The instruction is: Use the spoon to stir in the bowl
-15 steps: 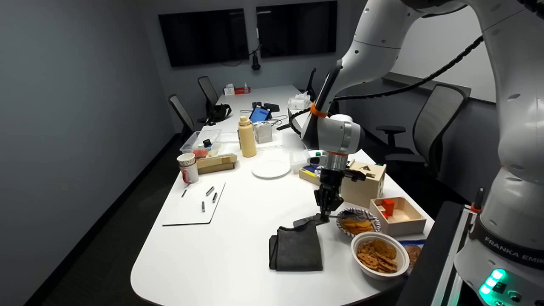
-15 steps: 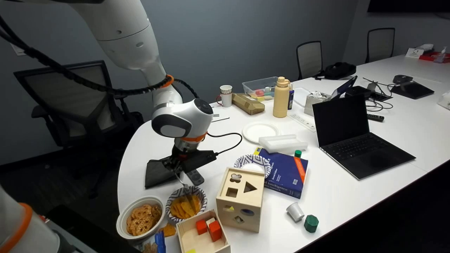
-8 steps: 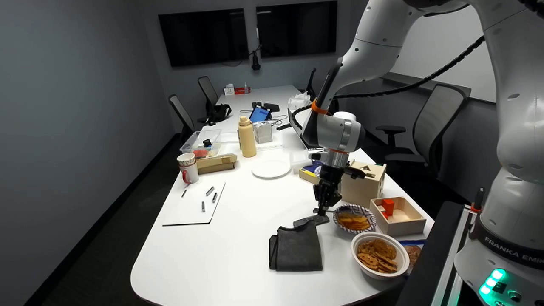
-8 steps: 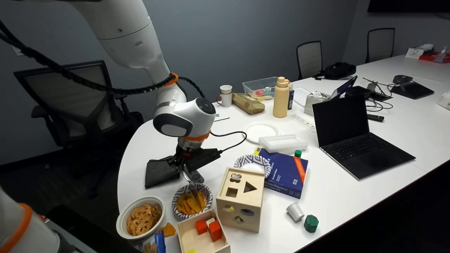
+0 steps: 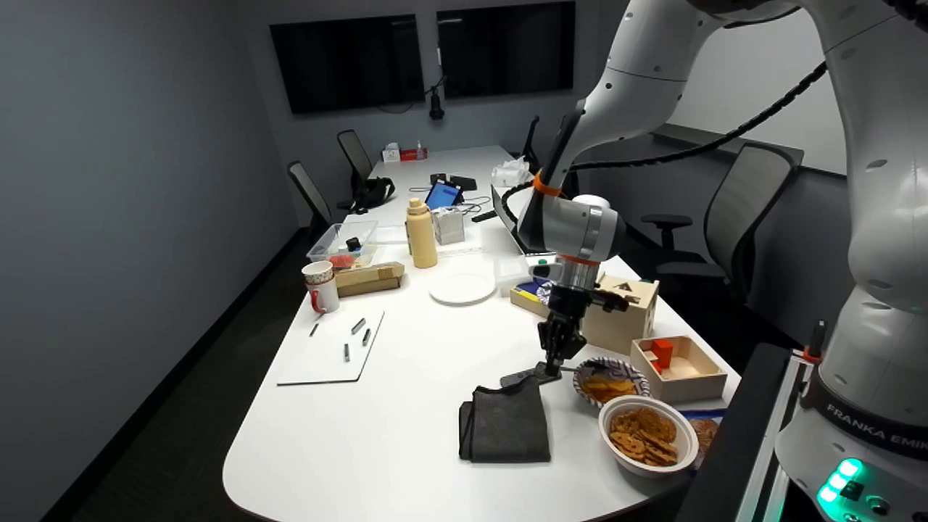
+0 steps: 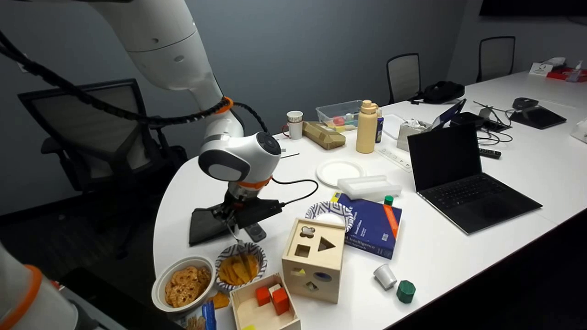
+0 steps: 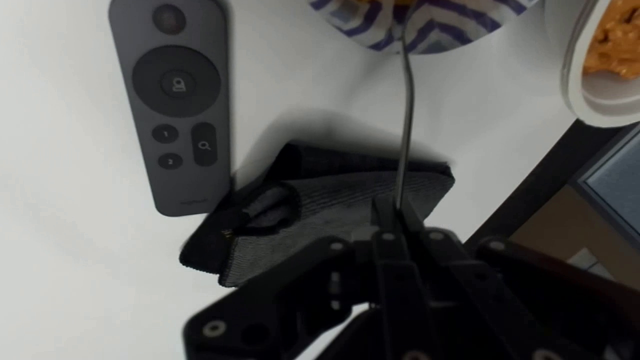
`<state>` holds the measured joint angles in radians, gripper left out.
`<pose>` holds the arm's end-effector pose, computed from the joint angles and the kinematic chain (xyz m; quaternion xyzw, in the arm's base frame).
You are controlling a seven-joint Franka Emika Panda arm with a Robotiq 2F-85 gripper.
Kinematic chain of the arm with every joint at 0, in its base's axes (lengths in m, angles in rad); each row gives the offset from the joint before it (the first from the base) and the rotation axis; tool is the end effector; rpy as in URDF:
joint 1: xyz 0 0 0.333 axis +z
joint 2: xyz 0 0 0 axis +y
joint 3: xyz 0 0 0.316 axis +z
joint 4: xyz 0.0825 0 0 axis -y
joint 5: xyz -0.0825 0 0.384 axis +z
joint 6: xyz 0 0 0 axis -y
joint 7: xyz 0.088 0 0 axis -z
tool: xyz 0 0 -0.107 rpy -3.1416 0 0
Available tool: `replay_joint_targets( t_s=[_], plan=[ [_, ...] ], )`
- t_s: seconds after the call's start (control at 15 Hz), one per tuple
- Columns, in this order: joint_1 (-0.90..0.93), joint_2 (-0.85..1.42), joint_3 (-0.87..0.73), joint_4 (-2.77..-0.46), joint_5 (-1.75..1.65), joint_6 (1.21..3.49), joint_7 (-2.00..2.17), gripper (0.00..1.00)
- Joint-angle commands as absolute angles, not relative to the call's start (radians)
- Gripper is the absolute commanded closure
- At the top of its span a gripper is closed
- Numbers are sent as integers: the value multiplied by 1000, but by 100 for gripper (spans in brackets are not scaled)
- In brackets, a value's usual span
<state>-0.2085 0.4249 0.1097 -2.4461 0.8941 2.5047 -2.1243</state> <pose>0.4273 -0.0419 0.1077 -0.7961 -0.5410 -0.1131 0.2466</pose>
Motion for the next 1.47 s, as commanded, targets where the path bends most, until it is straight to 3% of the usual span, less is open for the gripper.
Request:
replay_joint_targets(
  t_s=[0.0, 0.67, 1.4],
  plan=[
    [-215, 417, 102, -2438, 909, 2447, -2208, 99],
    [-150, 383, 97, -2453, 1172, 2607, -2220, 99],
    [-110, 319, 63, -2524, 1109, 2493, -2248, 99]
  ],
)
